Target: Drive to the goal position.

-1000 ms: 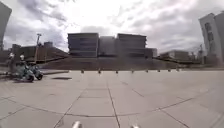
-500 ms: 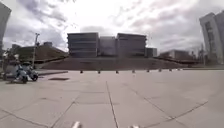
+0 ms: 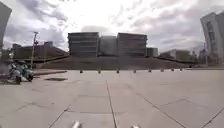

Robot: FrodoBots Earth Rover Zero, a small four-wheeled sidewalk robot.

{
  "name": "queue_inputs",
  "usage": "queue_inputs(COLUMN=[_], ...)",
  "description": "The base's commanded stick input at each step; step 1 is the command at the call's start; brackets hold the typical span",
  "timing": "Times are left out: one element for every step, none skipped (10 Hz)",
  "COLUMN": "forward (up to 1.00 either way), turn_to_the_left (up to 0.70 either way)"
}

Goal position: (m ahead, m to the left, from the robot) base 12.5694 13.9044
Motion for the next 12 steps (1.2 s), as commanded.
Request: queue_inputs(forward=[0.70,0.70,0.70,0.70,0.70,0.70,0.70,0.70,0.70,0.70,0.70,0.70], turn_to_the_left=[0.00,0.00,0.00,0.00,0.00,0.00,0.00,0.00,0.00,0.00,0.00,0.00])
